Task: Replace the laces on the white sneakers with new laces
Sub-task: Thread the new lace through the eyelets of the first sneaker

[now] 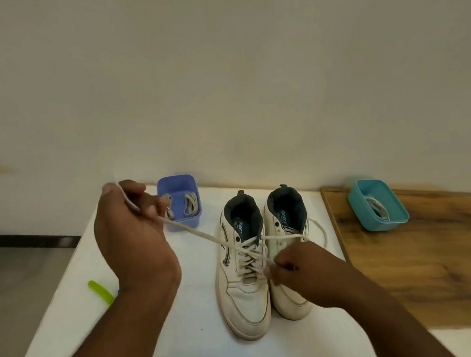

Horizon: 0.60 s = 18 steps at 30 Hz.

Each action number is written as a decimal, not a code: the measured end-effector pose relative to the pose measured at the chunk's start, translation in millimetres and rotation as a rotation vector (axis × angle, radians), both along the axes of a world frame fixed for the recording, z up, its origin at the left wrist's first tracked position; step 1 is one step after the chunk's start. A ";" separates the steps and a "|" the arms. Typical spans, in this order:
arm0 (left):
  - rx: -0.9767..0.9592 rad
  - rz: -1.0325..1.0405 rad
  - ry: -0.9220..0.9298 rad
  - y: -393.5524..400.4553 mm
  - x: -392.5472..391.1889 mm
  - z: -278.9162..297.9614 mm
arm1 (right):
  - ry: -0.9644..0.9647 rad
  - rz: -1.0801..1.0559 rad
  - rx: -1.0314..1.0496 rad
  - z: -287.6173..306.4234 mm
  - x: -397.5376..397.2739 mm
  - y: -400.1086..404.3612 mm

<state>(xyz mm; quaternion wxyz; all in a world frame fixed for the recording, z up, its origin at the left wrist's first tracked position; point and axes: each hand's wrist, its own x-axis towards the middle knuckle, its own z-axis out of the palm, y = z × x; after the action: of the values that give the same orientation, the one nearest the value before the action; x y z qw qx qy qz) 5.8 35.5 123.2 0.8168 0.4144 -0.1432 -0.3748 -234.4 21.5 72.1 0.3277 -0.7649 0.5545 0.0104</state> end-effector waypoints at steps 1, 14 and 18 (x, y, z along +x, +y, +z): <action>0.104 0.003 0.038 -3.7 2.5 -4.6 | 0.049 0.025 0.055 0.0 -5.3 1.4; 0.350 -0.768 -0.327 8.4 -47.4 -27.2 | -0.845 -0.243 -0.023 9.4 51.7 14.8; 0.317 -0.840 -0.220 6.3 -51.0 -31.3 | -0.938 -0.316 0.026 4.0 61.0 15.3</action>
<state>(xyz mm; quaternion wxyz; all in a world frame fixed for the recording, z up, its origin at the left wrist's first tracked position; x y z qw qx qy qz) -45.2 41.8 91.9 0.5008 0.4776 -0.3255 -0.6444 -173.4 36.8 76.1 0.5489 -0.5896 0.4563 -0.3779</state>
